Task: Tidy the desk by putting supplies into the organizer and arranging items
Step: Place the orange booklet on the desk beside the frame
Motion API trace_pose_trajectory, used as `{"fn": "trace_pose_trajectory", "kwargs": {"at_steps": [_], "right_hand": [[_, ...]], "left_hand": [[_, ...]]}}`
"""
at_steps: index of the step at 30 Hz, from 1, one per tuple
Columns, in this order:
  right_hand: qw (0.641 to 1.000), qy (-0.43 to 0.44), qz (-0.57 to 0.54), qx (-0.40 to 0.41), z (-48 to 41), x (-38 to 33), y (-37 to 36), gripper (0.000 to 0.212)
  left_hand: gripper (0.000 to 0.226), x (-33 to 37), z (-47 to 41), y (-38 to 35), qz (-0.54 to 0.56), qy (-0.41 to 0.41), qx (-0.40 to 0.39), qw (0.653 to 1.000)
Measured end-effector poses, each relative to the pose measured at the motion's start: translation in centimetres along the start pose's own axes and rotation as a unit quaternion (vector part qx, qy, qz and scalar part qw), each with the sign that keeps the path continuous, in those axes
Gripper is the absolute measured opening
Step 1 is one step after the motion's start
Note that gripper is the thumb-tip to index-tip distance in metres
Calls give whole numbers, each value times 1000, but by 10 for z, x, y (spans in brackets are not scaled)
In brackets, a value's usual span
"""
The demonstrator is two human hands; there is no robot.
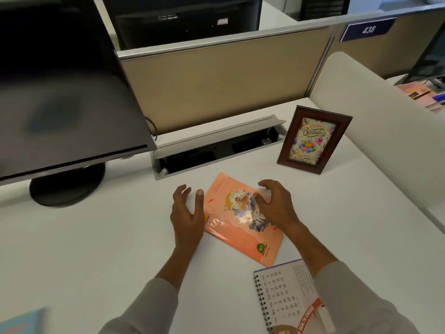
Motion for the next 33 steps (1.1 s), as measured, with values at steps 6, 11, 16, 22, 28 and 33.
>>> {"fn": "trace_pose_trajectory", "kwargs": {"at_steps": [6,11,16,22,28,33], "right_hand": [[995,-2,72,-69,1,-2,-13,46],[984,3,140,-110,5,-9,-23,54],[982,-7,149,-118,10,-10,-28,55],[986,-39,122,-105,10,-9,-28,55],[989,-60,81,-105,14,-15,-33,54],[993,-58,38,-98,31,-24,-41,48]], "left_hand": [[58,-2,68,1,64,172,96,978],[72,-7,121,-33,143,335,55,930],[69,-13,134,-52,211,430,50,876],[9,-19,123,-37,281,456,71,841],[40,-9,108,-27,342,380,41,858],[33,2,98,1,336,325,41,883]]}}
Point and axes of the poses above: each hand's wrist, its own z-axis away from the middle knuckle, its own y-axis out of the back of the hand, x = y × z, the point moved 9 cm from there along -z, towards the middle knuckle
